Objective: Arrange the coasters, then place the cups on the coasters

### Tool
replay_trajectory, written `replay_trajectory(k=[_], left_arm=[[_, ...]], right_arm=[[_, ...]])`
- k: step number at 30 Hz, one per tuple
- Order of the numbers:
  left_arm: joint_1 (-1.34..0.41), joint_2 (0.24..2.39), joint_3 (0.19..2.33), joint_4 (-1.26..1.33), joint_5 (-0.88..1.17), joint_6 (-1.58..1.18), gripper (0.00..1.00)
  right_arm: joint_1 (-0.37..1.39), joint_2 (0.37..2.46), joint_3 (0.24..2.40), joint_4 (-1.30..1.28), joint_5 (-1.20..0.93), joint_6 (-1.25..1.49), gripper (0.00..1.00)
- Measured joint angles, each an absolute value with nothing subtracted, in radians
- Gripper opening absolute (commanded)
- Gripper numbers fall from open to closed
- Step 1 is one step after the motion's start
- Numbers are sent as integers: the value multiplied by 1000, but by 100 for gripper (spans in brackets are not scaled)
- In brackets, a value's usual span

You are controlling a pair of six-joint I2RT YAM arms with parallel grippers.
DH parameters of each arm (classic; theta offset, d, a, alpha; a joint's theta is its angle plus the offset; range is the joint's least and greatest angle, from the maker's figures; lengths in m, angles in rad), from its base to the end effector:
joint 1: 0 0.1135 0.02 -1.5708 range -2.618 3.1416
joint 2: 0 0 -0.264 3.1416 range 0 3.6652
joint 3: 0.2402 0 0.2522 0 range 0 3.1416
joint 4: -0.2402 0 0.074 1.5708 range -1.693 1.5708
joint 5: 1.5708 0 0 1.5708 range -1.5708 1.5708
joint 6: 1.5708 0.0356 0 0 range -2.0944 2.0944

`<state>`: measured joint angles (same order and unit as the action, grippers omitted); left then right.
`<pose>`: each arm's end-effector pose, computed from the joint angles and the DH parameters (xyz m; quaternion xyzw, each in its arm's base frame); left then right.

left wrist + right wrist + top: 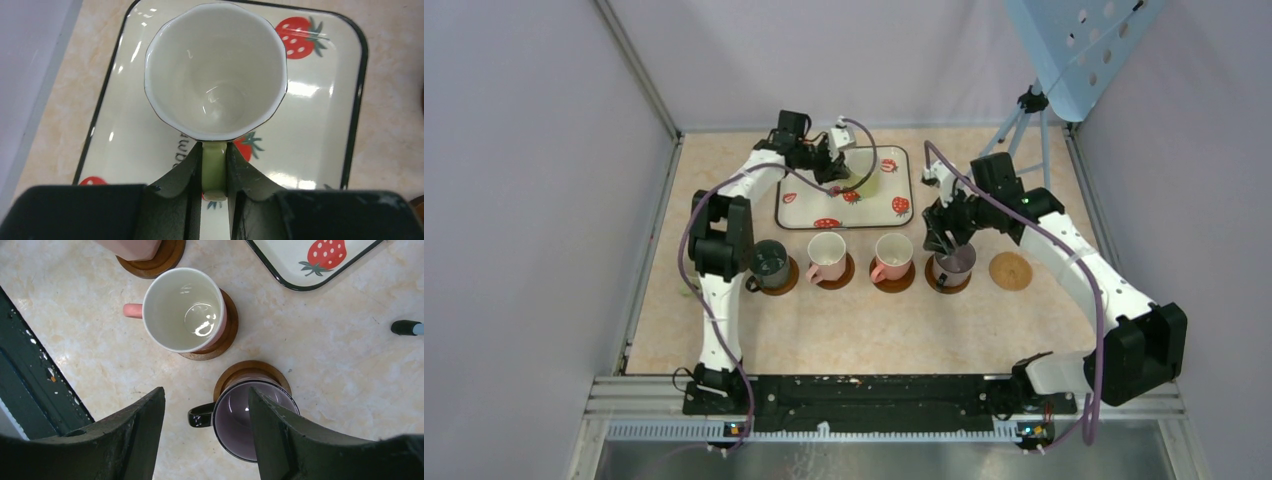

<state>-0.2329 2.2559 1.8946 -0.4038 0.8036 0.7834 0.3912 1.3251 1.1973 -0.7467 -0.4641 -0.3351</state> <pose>0.4890 -0.1423 0.2191 0.5459 0.6651 -0.2482 0.4450 0.2475 0.1193 0.3167 -0.3983 0.8273 0.2254 0.3258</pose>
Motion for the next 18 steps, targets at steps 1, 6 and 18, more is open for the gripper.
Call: replay_trajectory(k=[1,6,18], left_arm=[[-245,2246,1879,-403,805,783,4],[-298,2202,1806,-388,818,772,4],[-339,2164,1741,-368,833,753,56]], right_arm=[[389,1325,1197,-747,-463,-335,63],[371,1325,1202,-746,-450,-336,66],[363,1393,1327,-726,-424,-346,68]])
